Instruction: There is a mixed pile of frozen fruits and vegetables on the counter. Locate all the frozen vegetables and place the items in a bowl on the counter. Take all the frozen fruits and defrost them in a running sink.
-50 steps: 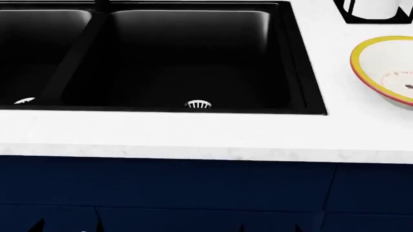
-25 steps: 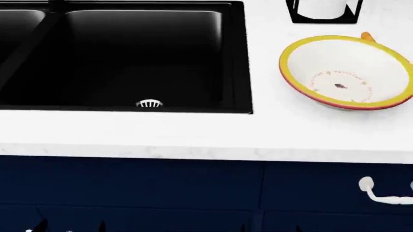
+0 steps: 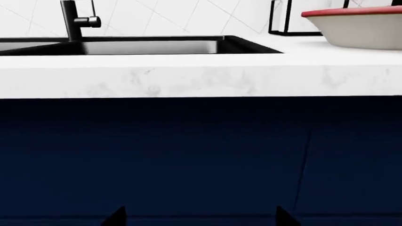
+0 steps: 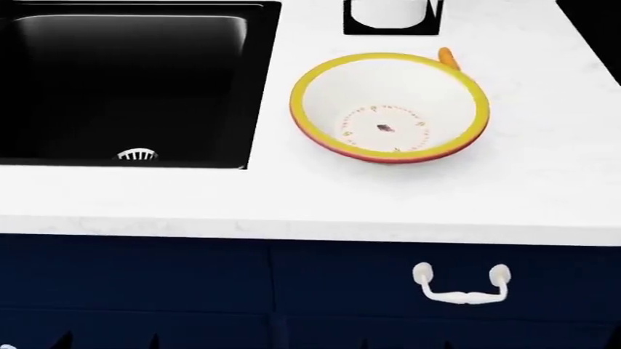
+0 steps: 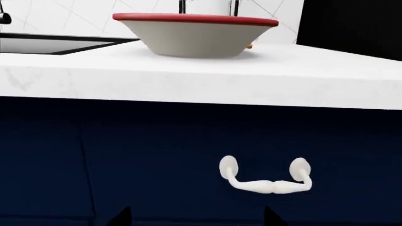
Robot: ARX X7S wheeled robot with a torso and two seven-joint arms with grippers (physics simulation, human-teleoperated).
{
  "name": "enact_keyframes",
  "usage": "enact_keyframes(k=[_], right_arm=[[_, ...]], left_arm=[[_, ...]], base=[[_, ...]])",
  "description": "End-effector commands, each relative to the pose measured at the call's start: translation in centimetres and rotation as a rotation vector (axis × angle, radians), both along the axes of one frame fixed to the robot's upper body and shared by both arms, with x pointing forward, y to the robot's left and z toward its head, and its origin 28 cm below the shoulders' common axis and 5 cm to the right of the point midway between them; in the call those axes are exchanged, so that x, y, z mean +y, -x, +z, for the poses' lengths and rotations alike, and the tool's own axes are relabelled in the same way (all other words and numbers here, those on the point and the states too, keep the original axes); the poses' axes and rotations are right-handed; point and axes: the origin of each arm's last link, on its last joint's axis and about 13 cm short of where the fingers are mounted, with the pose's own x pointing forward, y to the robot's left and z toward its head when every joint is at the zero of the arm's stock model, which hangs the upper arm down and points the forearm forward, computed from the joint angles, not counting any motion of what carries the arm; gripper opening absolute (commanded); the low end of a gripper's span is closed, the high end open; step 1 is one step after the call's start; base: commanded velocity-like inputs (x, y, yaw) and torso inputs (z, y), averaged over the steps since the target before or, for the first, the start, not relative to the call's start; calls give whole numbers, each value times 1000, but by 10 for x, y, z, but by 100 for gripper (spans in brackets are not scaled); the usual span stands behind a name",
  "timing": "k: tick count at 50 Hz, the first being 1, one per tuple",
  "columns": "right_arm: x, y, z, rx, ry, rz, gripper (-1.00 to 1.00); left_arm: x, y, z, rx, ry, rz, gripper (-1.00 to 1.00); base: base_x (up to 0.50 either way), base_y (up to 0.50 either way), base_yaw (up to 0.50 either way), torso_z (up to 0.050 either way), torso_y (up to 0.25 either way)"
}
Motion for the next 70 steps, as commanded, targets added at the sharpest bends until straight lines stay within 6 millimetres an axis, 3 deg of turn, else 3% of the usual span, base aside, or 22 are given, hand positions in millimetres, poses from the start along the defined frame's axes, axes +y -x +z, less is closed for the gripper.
enact_keyframes(k=[1, 14, 21, 64, 68, 70], right_arm=[[0, 0, 0, 1, 6, -1, 100], [1, 1, 1, -12, 16, 6, 100], [1, 1, 1, -19, 20, 5, 100], [-1, -4, 3, -21, 25, -15, 100], [0, -10, 24, -34, 68, -29, 100], [-6, -17, 48, -70, 92, -41, 100]], left_arm=[[0, 0, 0, 4, 1, 1, 100], [0, 0, 0, 5, 20, 2, 100], [1, 0, 1, 1, 30, -3, 100], [-1, 2, -1, -12, 36, -17, 100], [-3, -2, 18, -84, 23, -23, 100], [-5, -10, 38, -93, 9, -20, 100]], base=[[0, -500, 0, 0, 0], [0, -496, 0, 0, 0], [0, -23, 0, 0, 0], [0, 0, 0, 45, 0], [0, 0, 0, 0, 0], [0, 0, 0, 0, 0]])
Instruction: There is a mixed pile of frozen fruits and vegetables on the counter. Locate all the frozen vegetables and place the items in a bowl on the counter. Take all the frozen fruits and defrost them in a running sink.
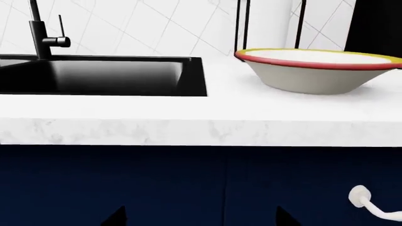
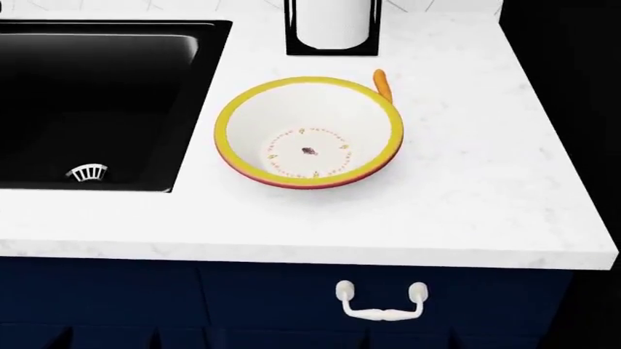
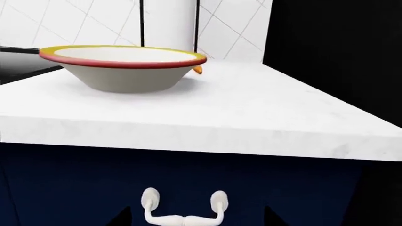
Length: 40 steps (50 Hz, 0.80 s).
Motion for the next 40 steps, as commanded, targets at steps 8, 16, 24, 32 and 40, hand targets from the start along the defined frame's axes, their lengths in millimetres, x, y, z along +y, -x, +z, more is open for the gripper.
enact_keyframes(k=[8, 16, 24, 32, 40], right_arm=[[-20, -13, 99, -57, 74, -56, 100], [-20, -15, 153, -82, 71, 2, 100], [-25, -15, 195, -109, 36, 37, 100], [-29, -17, 208, -91, 32, 22, 100], [-33, -14, 204, -102, 79, 3, 100]], left_arm=[[-2, -9, 97, -115, -14, -27, 100], [-7, -5, 141, -82, -13, -91, 100], [-1, -10, 185, -81, -40, -98, 100], [-1, -16, 199, -56, -17, -119, 100], [-2, -19, 200, -41, -1, -133, 100]], base=[[0, 0, 0, 0, 0], [0, 0, 0, 0, 0], [0, 0, 0, 0, 0], [0, 0, 0, 0, 0], [80, 0, 0, 0, 0]])
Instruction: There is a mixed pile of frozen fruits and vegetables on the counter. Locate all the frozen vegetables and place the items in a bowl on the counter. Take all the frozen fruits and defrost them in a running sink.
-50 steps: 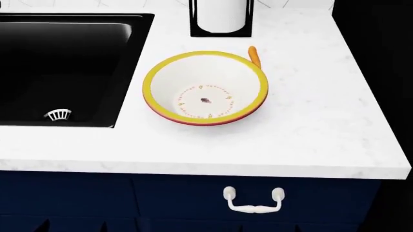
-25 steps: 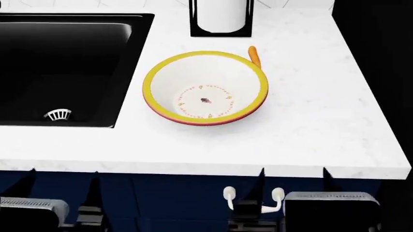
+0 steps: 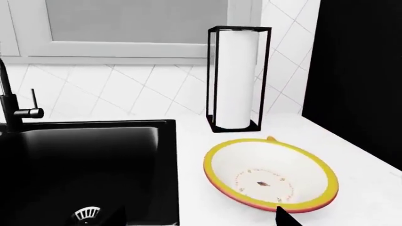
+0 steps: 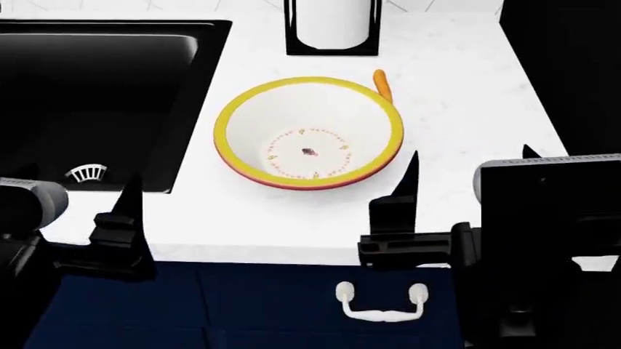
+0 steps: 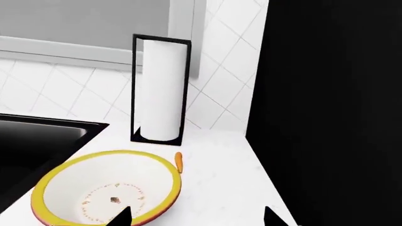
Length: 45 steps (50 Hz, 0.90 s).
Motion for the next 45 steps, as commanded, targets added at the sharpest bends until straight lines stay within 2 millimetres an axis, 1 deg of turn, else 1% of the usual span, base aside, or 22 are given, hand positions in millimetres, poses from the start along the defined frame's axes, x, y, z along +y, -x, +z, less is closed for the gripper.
enact_keyframes(k=[1, 6, 11, 14, 18, 21, 27, 32, 45], right_arm=[[-5, 5, 7, -8, 38, -4, 100], [-4, 4, 6, -15, 39, -7, 100], [-5, 3, 7, -1, 46, -3, 100], [-5, 2, 8, -1, 47, -1, 100], [-3, 1, 2, 15, 51, 2, 100], [-3, 0, 1, 27, 53, 5, 100], [-3, 0, 6, 33, 55, 16, 100], [-3, -3, 5, 43, 58, 22, 100], [-4, -1, 5, 53, 30, 38, 100]], left_arm=[[1, 0, 14, 13, -6, -24, 100], [2, 1, 14, 12, 10, -26, 100], [0, 0, 9, 21, 5, -33, 100], [1, 2, 11, 19, 1, -32, 100], [1, 0, 14, 16, 4, -36, 100], [0, 0, 11, 21, -3, -41, 100], [2, 0, 9, 27, -2, -41, 100], [1, -2, 8, 28, -9, -38, 100], [0, -3, 12, 17, -7, -38, 100]], base=[[500, 0, 0, 0, 0], [500, 0, 0, 0, 0], [500, 0, 0, 0, 0], [500, 0, 0, 0, 0], [500, 0, 0, 0, 0], [500, 0, 0, 0, 0], [500, 0, 0, 0, 0], [500, 0, 0, 0, 3], [500, 0, 0, 0, 0]])
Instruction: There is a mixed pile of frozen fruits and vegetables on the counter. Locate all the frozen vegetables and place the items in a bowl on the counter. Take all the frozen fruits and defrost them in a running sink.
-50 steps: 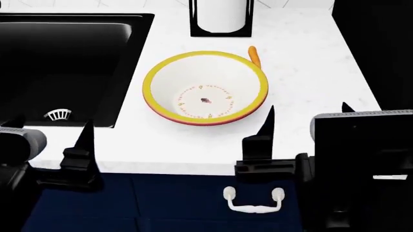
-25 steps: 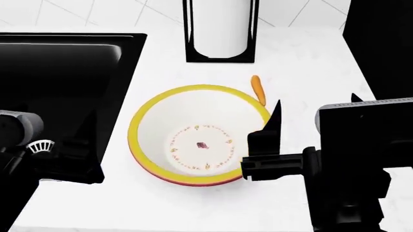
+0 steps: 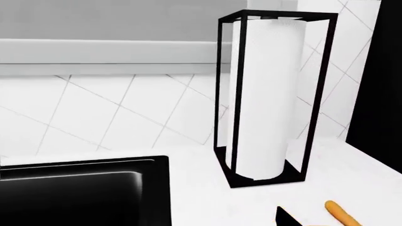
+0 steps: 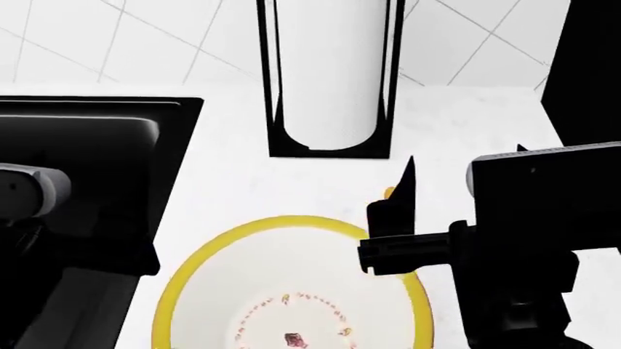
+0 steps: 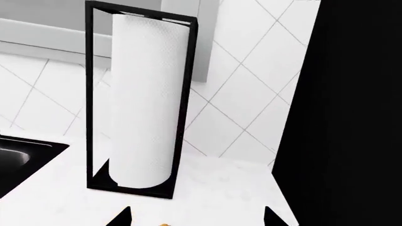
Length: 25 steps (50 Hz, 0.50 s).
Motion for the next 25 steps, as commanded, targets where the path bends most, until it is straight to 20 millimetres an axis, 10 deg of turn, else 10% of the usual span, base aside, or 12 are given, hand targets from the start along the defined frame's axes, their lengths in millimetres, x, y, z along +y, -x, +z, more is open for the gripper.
enact_keyframes(k=[1, 11, 25], right_arm=[[-1, 0, 2, 13, -7, 13, 100], [-2, -5, 21, 86, -11, 34, 100], [-14, -24, 116, 428, -2, 156, 100]], left_arm=[[1, 0, 1, -4, -1, 0, 100], [1, -1, 1, -3, 0, -1, 100], [3, 1, 2, -6, -10, -1, 100]], base=[[500, 0, 0, 0, 0], [250, 0, 0, 0, 2], [0, 0, 0, 0, 0]])
